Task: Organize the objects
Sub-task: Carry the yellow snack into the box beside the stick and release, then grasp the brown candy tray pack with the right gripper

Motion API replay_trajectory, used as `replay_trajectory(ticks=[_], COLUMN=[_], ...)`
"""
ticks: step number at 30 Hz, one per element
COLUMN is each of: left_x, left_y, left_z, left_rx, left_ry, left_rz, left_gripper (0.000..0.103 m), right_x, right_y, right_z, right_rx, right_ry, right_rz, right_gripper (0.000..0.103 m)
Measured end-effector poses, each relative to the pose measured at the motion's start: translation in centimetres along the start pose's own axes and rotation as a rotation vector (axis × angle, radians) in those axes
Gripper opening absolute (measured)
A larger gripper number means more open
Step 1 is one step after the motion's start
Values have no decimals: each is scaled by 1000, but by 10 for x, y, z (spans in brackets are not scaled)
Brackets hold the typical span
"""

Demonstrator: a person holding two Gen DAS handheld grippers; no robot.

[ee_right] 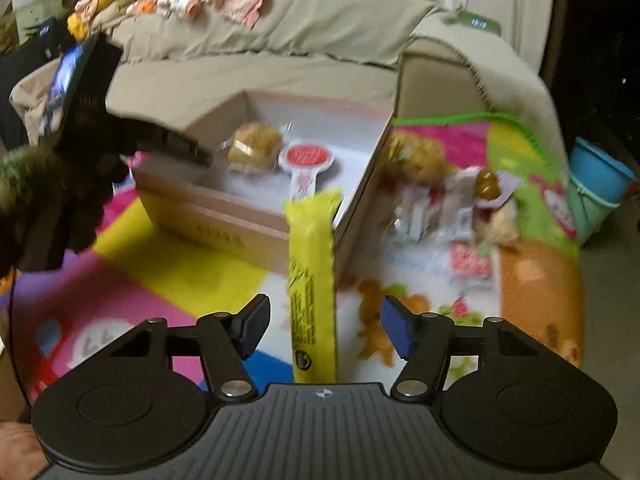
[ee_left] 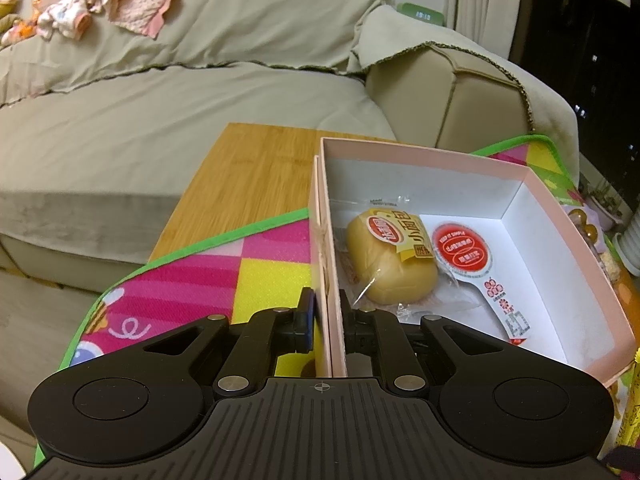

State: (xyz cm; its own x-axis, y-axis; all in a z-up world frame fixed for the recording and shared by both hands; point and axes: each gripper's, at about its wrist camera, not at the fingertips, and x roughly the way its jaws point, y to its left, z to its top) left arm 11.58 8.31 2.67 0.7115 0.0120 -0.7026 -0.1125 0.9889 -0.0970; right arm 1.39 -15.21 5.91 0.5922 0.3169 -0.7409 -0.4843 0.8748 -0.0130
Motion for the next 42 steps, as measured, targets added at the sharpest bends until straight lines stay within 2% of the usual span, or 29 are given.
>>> replay_trajectory(ticks=[1, 2, 5, 9, 13, 17, 22, 27, 30, 35, 39, 42], left_x=[0, 0, 0, 0, 0, -1, -1, -1, 0, 0, 1, 1], left_y=[0, 0, -1, -1, 1, 2, 3, 3, 3, 3, 3, 2], left_z=[0, 0, -1, -1, -1, -2, -1, 0, 0, 1, 0, 0], left_rx=[0, 1, 3, -1, -6, -6, -8, -7, -11, -12, -8, -2], left_ry=[1, 1, 0, -2, -3, -3, -2, -2, -3, -1, -2, 0], left_rz=[0, 0, 2, 3, -2, -6, -9, -12, -15, -15, -9, -5], left_gripper=[12, 12, 12, 11, 11, 12, 12, 12, 12, 12, 12, 12], right_x=[7, 11, 13, -7, -34, -37, -6, 30, 32, 34, 52, 77], right_y=[1, 2, 2, 8, 10, 10, 3, -14, -32, -75, -109, -129], right_z=[-2, -2, -2, 5, 37, 74, 111, 124, 114, 96, 93, 106], right_rx=[0, 7, 29, 35, 33, 36, 114, 205, 240, 293, 356, 431], right_ry=[13, 27, 61, 44, -62, -170, -204, -185, -178, -161, -132, -114], right_rz=[-2, 1, 41, 121, 165, 124, 74, 32, 18, -67, -66, -24], right_gripper=[45, 26, 22, 22, 22, 22, 23, 25, 30, 34, 37, 52])
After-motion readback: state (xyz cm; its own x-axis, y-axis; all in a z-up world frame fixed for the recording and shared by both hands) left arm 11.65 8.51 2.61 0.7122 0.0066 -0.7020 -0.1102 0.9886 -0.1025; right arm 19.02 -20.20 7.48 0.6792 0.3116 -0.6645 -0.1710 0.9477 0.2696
